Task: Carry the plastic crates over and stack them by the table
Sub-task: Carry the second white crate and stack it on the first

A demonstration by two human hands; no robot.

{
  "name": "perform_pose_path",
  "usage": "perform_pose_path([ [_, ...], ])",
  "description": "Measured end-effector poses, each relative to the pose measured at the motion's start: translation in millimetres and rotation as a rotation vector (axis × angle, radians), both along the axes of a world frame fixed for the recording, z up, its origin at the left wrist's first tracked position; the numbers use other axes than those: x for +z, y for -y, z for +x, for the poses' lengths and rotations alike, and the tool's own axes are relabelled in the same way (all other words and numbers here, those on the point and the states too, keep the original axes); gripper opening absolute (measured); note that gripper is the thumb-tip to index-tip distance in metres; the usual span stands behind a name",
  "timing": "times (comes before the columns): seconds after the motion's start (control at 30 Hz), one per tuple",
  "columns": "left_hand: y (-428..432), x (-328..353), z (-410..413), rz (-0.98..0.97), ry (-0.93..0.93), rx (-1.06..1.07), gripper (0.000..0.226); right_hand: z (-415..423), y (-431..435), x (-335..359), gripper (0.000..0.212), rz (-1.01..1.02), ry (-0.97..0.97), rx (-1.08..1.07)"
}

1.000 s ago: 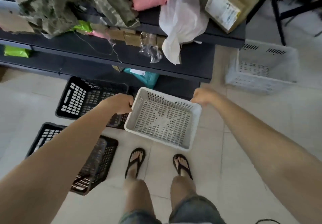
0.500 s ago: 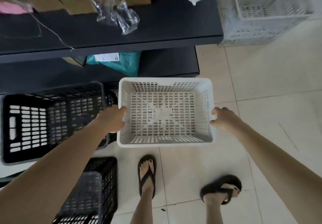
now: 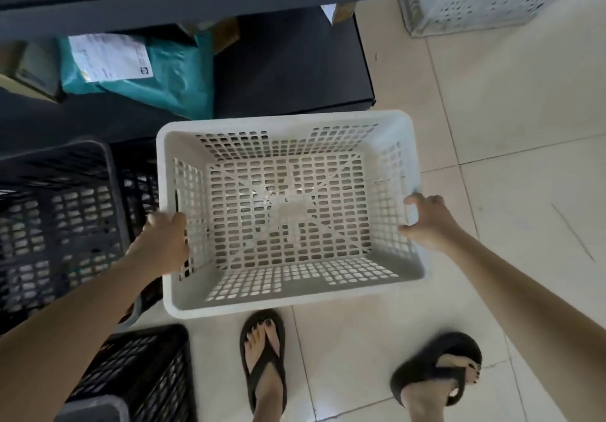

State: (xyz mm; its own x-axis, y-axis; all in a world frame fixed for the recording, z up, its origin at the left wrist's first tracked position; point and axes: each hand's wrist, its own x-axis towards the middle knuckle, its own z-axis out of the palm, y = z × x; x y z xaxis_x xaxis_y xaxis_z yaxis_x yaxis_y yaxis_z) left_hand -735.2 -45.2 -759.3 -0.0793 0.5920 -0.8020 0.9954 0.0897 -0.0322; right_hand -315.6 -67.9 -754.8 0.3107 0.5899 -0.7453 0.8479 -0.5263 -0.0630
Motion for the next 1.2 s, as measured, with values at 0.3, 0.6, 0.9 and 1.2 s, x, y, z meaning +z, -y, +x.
perform_pose_path([
  [0.3,1.4,-7.2,-3.4,0.245,0.106,0.254,0.041,18.0,-2.6,-21.3,0.053,0.134,-0.047,-0.141],
  [0.6,8.6,73.7,37.4,0.144,-0.102,0.191,0.012,79.3,11.4,46.0,0.076,0.095,-0.168,-0.247],
  [0.9,10.2,195.6,167.1,0.044,-0.095,0.215,0.03,223.0,26.3,174.3,0.086,-0.011,-0.214,-0.126],
  [1.2,-21.5,297.8,334.6,0.089,0.078,0.255,0.037,393.3,-13.3,295.8,0.098,0.05,-0.116,-0.083],
])
